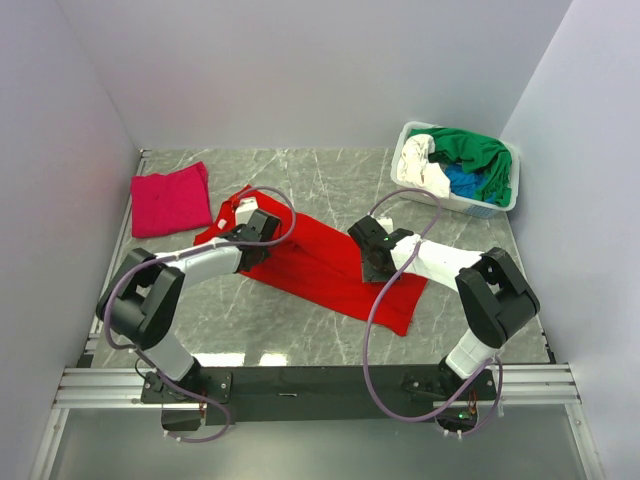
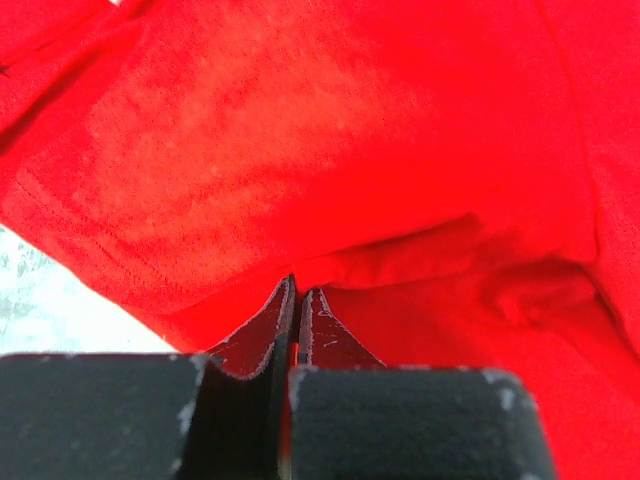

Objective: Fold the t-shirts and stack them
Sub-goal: Fold the tshirt

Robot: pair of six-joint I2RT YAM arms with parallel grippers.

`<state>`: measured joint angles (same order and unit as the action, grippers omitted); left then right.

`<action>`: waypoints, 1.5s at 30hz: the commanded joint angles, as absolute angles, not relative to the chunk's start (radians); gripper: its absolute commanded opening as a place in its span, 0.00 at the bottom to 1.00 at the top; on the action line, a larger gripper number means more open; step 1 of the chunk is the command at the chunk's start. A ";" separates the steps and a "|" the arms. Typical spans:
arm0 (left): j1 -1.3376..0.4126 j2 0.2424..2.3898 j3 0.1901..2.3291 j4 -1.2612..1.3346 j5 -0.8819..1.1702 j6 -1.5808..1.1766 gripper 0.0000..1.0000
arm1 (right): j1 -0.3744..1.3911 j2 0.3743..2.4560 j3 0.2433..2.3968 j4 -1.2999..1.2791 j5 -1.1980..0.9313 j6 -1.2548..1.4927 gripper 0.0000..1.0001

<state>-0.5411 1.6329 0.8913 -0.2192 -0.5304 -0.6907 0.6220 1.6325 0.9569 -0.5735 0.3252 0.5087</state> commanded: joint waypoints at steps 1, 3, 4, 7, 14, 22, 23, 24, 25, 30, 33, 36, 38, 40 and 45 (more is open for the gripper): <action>-0.545 1.575 0.871 -0.250 -0.457 -0.649 0.00 | 0.627 1.603 0.962 -0.584 0.356 0.526 0.54; -0.545 1.563 0.865 -0.256 -0.420 -0.640 0.00 | 0.630 1.601 0.960 -0.583 0.356 0.528 0.55; -0.545 1.565 0.867 -0.274 -0.413 -0.632 0.01 | 0.630 1.600 0.960 -0.584 0.356 0.529 0.55; -0.549 1.585 0.874 -0.302 -0.390 -0.621 0.01 | 0.629 1.597 0.960 -0.584 0.354 0.531 0.55; -0.561 1.551 0.847 -0.298 -0.335 -0.626 0.01 | 0.629 1.586 0.950 -0.586 0.357 0.535 0.55; -0.564 1.566 0.867 -0.344 -0.298 -0.611 0.10 | 0.629 1.580 0.946 -0.591 0.359 0.535 0.55; -0.563 1.568 0.870 -0.348 -0.293 -0.609 0.13 | 0.630 1.582 0.946 -0.589 0.359 0.535 0.55; -0.564 1.568 0.871 -0.353 -0.290 -0.609 0.21 | 0.630 1.583 0.946 -0.591 0.359 0.535 0.55; -0.565 1.566 0.873 -0.360 -0.287 -0.609 0.31 | 0.629 1.583 0.946 -0.591 0.357 0.535 0.55; -0.565 1.491 0.910 -0.367 -0.291 -0.606 0.86 | 0.630 1.579 0.950 -0.595 0.364 0.535 0.55; -0.543 1.476 0.994 -0.370 -0.327 -0.597 0.95 | 0.629 1.563 0.953 -0.601 0.370 0.535 0.55; -0.467 1.496 1.078 -0.331 -0.305 -0.581 0.94 | 0.629 1.545 0.954 -0.610 0.383 0.535 0.55; -0.401 1.535 1.136 -0.307 -0.307 -0.575 0.93 | 0.629 1.537 0.953 -0.621 0.391 0.537 0.55; -0.338 1.572 1.187 -0.255 -0.322 -0.574 0.88 | 0.629 1.525 0.946 -0.621 0.396 0.534 0.55; -0.247 1.799 1.333 -0.184 -0.278 -0.557 0.78 | 0.627 1.516 0.942 -0.623 0.403 0.532 0.55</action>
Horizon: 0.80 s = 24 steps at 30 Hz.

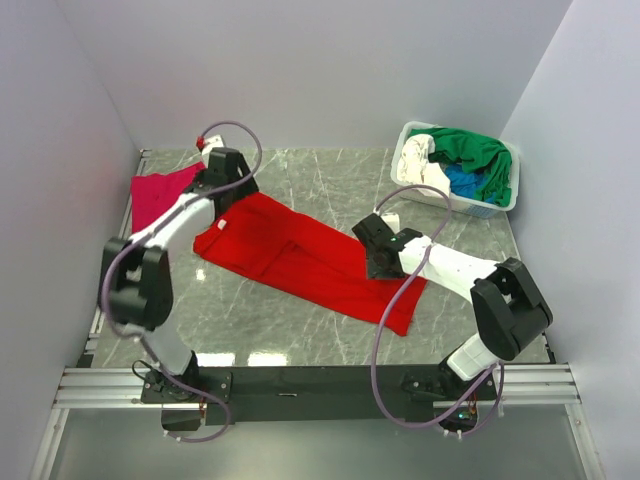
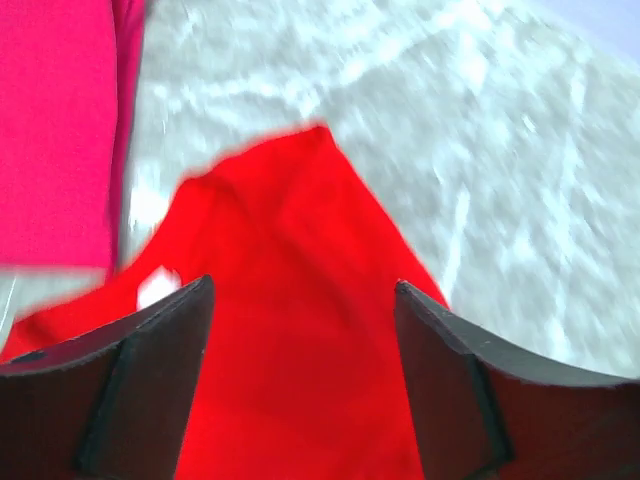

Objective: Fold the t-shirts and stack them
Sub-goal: Fold the tshirt

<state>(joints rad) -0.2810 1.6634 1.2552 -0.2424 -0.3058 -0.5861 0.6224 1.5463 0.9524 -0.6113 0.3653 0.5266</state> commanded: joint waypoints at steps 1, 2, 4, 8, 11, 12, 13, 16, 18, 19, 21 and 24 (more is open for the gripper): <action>-0.242 1.799 1.351 -0.170 -0.278 -0.551 0.77 | 0.627 1.517 0.942 -0.621 0.405 0.532 0.55; -0.238 1.857 1.373 -0.164 -0.256 -0.545 0.76 | 0.627 1.517 0.940 -0.620 0.403 0.532 0.55; -0.227 1.910 1.429 -0.147 -0.241 -0.540 0.75 | 0.627 1.523 0.937 -0.614 0.400 0.529 0.55; -0.209 2.029 1.497 -0.117 -0.209 -0.538 0.73 | 0.627 1.537 0.924 -0.603 0.391 0.529 0.55; -0.193 2.097 1.557 -0.129 -0.183 -0.545 0.71 | 0.629 1.542 0.902 -0.600 0.399 0.538 0.55; -0.189 2.111 1.578 -0.132 -0.180 -0.545 0.70 | 0.627 1.537 0.885 -0.603 0.402 0.545 0.55; -0.187 2.135 1.588 -0.130 -0.175 -0.546 0.70 | 0.627 1.534 0.874 -0.601 0.403 0.548 0.55; -0.179 2.175 1.623 -0.132 -0.166 -0.549 0.68 | 0.627 1.509 0.850 -0.604 0.414 0.554 0.55; -0.175 2.187 1.632 -0.129 -0.164 -0.552 0.67 | 0.621 1.497 0.839 -0.601 0.419 0.555 0.55; -0.172 2.195 1.635 -0.126 -0.157 -0.552 0.66 | 0.617 1.496 0.836 -0.600 0.417 0.554 0.55; -0.166 2.207 1.644 -0.121 -0.150 -0.551 0.65 | 0.603 1.502 0.827 -0.594 0.416 0.552 0.55; -0.152 2.233 1.657 -0.136 -0.143 -0.551 0.65 | 0.575 1.517 0.821 -0.577 0.390 0.546 0.55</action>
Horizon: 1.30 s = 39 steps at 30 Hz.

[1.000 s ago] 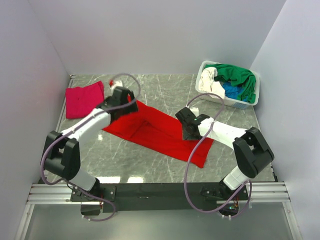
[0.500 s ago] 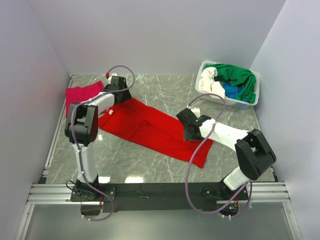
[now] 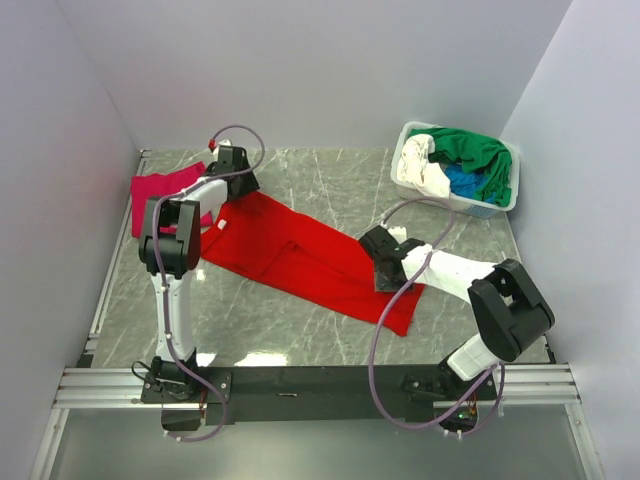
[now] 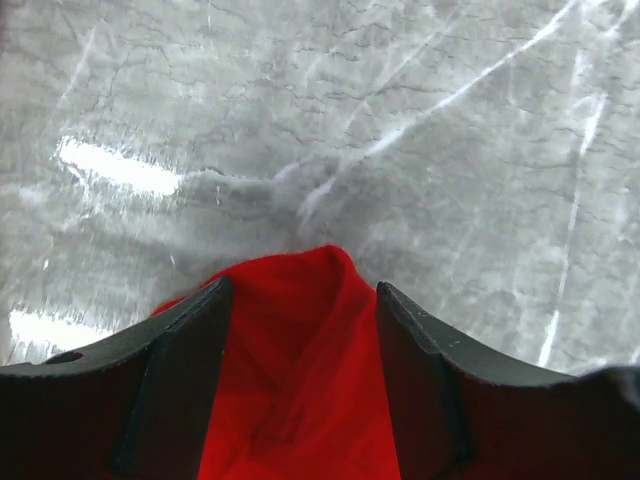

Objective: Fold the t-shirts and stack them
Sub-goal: Fold the tshirt

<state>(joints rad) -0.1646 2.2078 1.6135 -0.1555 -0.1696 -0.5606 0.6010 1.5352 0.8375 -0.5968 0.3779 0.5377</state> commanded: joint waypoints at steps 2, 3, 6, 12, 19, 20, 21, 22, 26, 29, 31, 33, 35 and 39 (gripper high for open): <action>-0.147 2.244 1.652 -0.133 -0.140 -0.548 0.64 | 0.545 1.532 0.816 -0.557 0.356 0.542 0.56; -0.140 2.246 1.651 -0.132 -0.138 -0.546 0.64 | 0.535 1.537 0.813 -0.543 0.348 0.534 0.56; -0.127 2.258 1.649 -0.129 -0.129 -0.545 0.64 | 0.493 1.562 0.822 -0.546 0.324 0.523 0.56; -0.106 2.281 1.672 -0.127 -0.097 -0.546 0.61 | 0.420 1.608 0.845 -0.543 0.273 0.492 0.55; -0.101 2.191 1.626 -0.084 -0.022 -0.549 0.73 | 0.417 1.611 0.887 -0.581 0.304 0.494 0.55; -0.103 2.156 1.603 -0.074 -0.021 -0.554 0.80 | 0.419 1.586 0.894 -0.589 0.314 0.495 0.55; -0.103 2.116 1.538 -0.054 -0.029 -0.566 0.83 | 0.425 1.572 0.899 -0.604 0.328 0.494 0.55; -0.103 2.026 1.498 -0.048 -0.061 -0.574 0.86 | 0.434 1.557 0.905 -0.613 0.339 0.494 0.55; -0.094 1.801 1.269 -0.061 -0.192 -0.620 0.95 | 0.489 1.473 0.936 -0.664 0.373 0.508 0.55; -0.065 1.682 1.122 -0.121 -0.248 -0.638 0.94 | 0.552 1.440 0.931 -0.686 0.377 0.521 0.55; -0.040 1.593 1.008 -0.121 -0.276 -0.644 0.94 | 0.577 1.431 0.922 -0.689 0.377 0.528 0.55; -0.022 1.528 0.902 -0.107 -0.316 -0.646 0.92 | 0.606 1.419 0.901 -0.677 0.368 0.535 0.55; -0.012 1.456 0.850 -0.097 -0.337 -0.643 0.90 | 0.623 1.416 0.879 -0.666 0.362 0.535 0.55; 0.031 1.437 0.805 -0.124 -0.318 -0.637 0.82 | 0.643 1.417 0.847 -0.644 0.348 0.535 0.55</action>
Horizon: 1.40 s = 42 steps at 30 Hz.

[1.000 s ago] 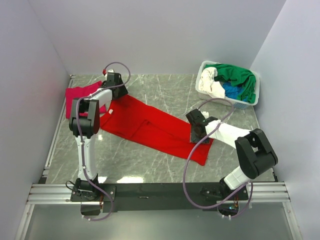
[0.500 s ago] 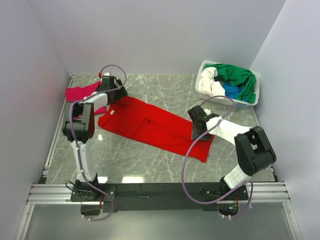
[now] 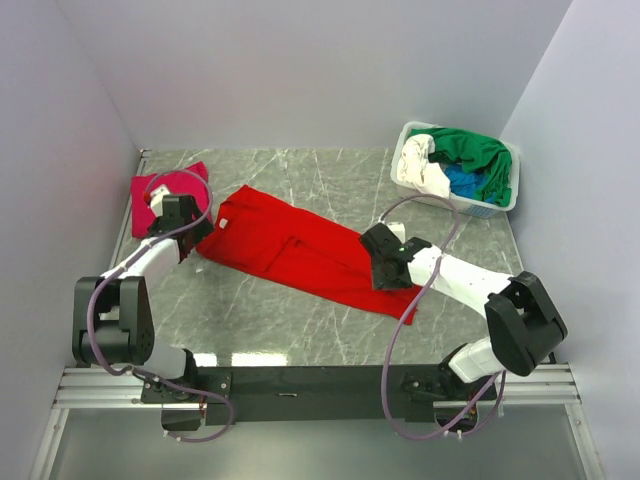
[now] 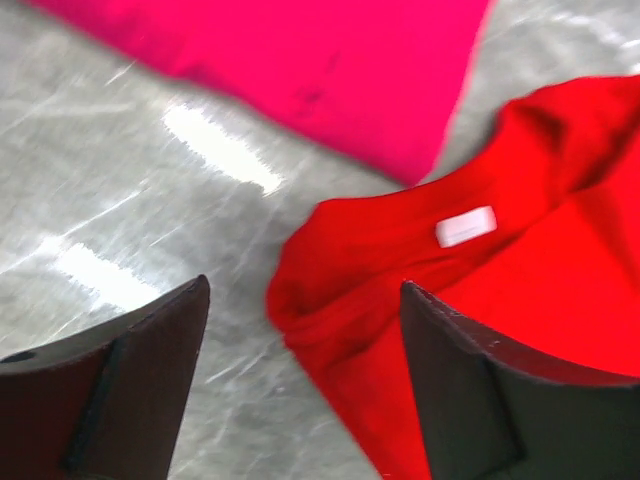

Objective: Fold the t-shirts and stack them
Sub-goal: Fold the tshirt

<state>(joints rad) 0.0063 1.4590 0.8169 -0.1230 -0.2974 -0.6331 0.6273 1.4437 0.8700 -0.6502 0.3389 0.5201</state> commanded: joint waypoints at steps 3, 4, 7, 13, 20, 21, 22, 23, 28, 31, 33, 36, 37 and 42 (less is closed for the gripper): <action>0.044 1.454 0.792 -0.117 -0.313 -0.640 0.73 | 0.647 1.414 0.833 -0.630 0.338 0.538 0.55; 0.049 1.459 0.787 -0.107 -0.299 -0.638 0.70 | 0.649 1.413 0.833 -0.629 0.334 0.538 0.55; 0.064 1.498 0.793 -0.100 -0.259 -0.630 0.66 | 0.646 1.413 0.828 -0.626 0.333 0.543 0.55; 0.064 1.542 0.799 -0.084 -0.204 -0.635 0.60 | 0.649 1.405 0.821 -0.626 0.336 0.555 0.55; 0.067 1.577 0.805 -0.072 -0.175 -0.641 0.46 | 0.647 1.394 0.818 -0.632 0.342 0.563 0.55; 0.067 1.585 0.805 -0.072 -0.170 -0.643 0.44 | 0.649 1.397 0.818 -0.635 0.344 0.563 0.55; 0.067 1.589 0.807 -0.072 -0.169 -0.641 0.42 | 0.647 1.400 0.818 -0.637 0.344 0.564 0.55; 0.067 1.594 0.808 -0.074 -0.167 -0.638 0.38 | 0.649 1.402 0.816 -0.640 0.348 0.568 0.55; 0.069 1.600 0.807 -0.086 -0.161 -0.629 0.34 | 0.644 1.422 0.813 -0.652 0.360 0.587 0.56; 0.072 1.597 0.805 -0.089 -0.160 -0.623 0.34 | 0.635 1.430 0.815 -0.664 0.367 0.598 0.56; 0.077 1.600 0.805 -0.087 -0.153 -0.620 0.33 | 0.634 1.430 0.811 -0.669 0.367 0.603 0.56; 0.081 1.611 0.813 -0.090 -0.144 -0.611 0.29 | 0.632 1.407 0.799 -0.687 0.365 0.623 0.56; 0.083 1.612 0.816 -0.092 -0.140 -0.609 0.28 | 0.632 1.399 0.790 -0.692 0.364 0.635 0.56; 0.104 1.621 0.828 -0.097 -0.117 -0.594 0.20 | 0.646 1.359 0.755 -0.753 0.322 0.689 0.56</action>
